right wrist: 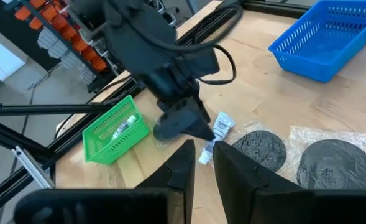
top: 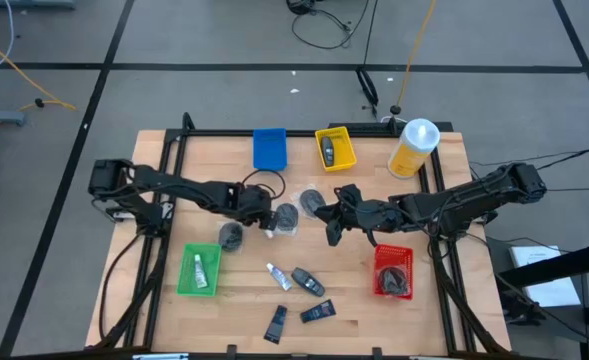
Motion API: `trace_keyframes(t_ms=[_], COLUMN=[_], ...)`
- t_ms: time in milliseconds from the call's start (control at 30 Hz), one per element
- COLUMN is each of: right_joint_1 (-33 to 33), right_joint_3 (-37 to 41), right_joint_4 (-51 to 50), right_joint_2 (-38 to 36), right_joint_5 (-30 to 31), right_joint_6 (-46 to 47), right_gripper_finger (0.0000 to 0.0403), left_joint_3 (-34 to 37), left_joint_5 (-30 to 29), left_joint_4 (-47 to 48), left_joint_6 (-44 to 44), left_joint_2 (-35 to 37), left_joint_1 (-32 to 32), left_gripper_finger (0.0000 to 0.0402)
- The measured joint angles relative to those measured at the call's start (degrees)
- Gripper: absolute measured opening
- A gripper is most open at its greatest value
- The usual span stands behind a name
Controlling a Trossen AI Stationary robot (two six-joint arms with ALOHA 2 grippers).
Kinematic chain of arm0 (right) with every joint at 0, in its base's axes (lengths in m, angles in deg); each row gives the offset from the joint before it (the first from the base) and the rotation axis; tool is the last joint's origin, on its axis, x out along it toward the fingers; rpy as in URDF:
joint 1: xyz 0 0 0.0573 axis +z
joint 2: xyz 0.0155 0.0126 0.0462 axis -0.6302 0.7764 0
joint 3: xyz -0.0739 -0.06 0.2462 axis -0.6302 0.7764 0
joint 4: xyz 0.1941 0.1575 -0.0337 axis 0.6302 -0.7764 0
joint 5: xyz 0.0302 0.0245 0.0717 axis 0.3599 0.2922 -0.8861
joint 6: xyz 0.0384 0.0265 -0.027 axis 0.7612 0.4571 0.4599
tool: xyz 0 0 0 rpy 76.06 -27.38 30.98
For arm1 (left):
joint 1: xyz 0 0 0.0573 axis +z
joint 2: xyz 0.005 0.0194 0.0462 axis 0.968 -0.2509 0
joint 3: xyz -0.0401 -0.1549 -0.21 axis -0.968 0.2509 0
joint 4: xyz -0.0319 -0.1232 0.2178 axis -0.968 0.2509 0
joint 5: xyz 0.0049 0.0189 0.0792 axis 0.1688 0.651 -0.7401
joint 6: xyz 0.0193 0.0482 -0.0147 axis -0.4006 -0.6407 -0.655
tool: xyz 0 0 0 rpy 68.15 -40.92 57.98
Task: Pick & Place Travel size toiletries
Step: Put the white toothpaste into the green bin
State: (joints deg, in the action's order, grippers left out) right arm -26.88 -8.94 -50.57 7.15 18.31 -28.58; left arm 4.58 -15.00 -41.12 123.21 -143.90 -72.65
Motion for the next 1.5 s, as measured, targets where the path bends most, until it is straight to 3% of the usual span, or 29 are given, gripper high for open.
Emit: trace_keyframes(t_ms=[533,800,1167,1500], right_joint_1=[-0.07,-0.07,-0.07,-0.07], right_joint_3=[0.0,0.0,0.0,0.0], right_joint_4=[-0.38,-0.42,-0.44,-0.48], right_joint_2=[0.0,0.0,0.0,0.0], right_joint_5=[-3.49,-6.27,-6.31,-8.07], right_joint_6=[-5.6,-7.39,-8.76,-11.38], right_gripper_finger=[0.0049,0.005,0.005,0.005], left_joint_3=[0.0,0.0,-0.02,-0.02], left_joint_5=[-2.79,-0.15,-3.12,2.67], left_joint_4=[-1.16,-1.88,-2.2,-2.42], left_joint_6=[5.9,7.37,5.78,2.89], left_joint_2=[-3.34,-3.34,-3.32,-2.36], left_joint_1=[2.11,2.0,2.05,0.22], left_gripper_finger=[0.0239,0.0141,0.0013,0.0003])
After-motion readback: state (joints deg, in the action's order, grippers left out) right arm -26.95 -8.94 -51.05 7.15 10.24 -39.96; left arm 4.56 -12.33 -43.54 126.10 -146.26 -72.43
